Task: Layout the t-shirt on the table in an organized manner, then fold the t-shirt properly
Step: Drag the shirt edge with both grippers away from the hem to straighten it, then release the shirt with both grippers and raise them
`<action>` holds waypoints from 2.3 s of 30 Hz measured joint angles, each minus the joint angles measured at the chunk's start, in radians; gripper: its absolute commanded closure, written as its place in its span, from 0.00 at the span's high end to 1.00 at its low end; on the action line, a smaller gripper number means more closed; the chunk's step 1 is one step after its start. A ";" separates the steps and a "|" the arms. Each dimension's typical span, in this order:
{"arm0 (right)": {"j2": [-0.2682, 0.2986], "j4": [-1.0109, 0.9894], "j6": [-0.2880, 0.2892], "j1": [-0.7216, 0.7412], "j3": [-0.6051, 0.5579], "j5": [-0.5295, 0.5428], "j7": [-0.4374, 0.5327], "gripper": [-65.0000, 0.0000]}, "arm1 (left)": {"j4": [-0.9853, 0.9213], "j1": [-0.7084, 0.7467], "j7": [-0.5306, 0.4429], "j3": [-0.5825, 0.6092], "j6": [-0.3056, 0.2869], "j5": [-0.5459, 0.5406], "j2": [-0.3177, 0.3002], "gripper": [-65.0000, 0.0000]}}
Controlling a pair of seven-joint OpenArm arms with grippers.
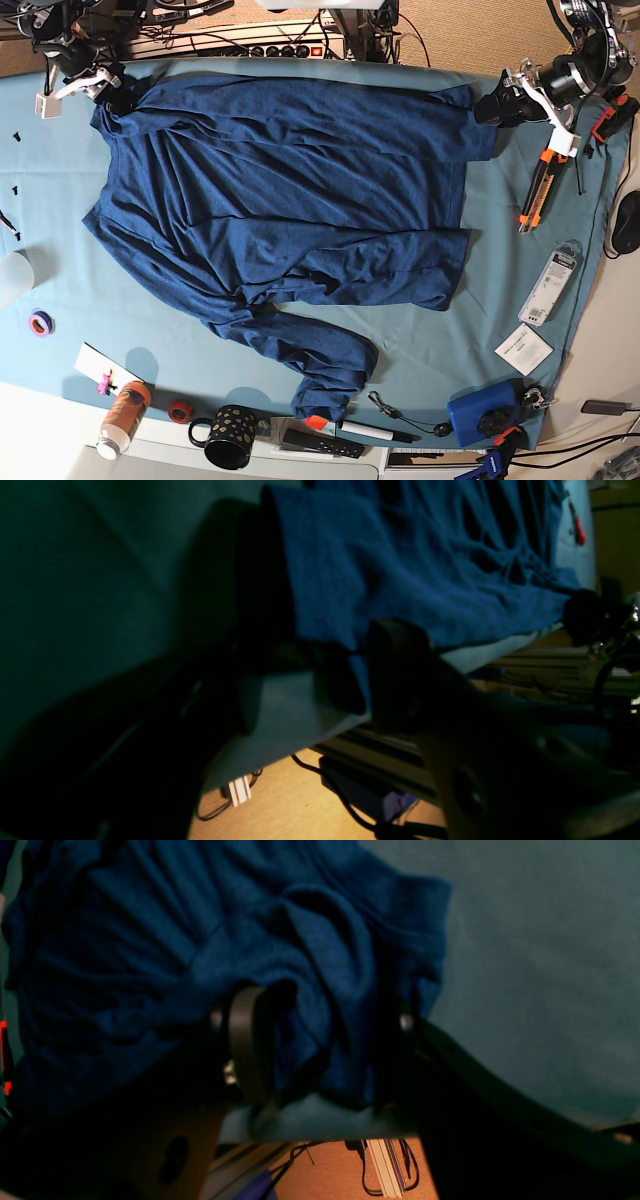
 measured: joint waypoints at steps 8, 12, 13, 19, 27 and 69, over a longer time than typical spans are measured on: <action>0.000 0.003 0.003 0.001 0.000 -0.041 0.016 0.47 | 0.002 -0.001 -0.019 0.000 0.000 0.014 0.000 0.52; 0.001 0.006 0.007 0.003 0.000 -0.152 0.092 0.47 | 0.002 -0.002 -0.019 0.000 0.000 0.014 0.000 0.52; 0.003 0.006 0.011 0.003 0.000 -0.173 0.105 0.47 | 0.002 -0.002 -0.019 0.000 0.000 0.014 0.000 0.52; 0.052 0.006 -0.016 0.003 -0.001 -0.264 0.120 0.47 | 0.002 -0.002 -0.023 0.000 0.000 0.017 0.000 0.52; 0.069 0.006 -0.027 0.003 0.000 -0.316 0.127 0.47 | 0.002 -0.002 -0.023 0.000 0.000 0.018 0.000 0.52; 0.069 0.008 -0.027 0.003 0.000 -0.330 0.135 0.47 | 0.010 -0.121 -0.200 0.429 0.059 0.277 0.047 0.00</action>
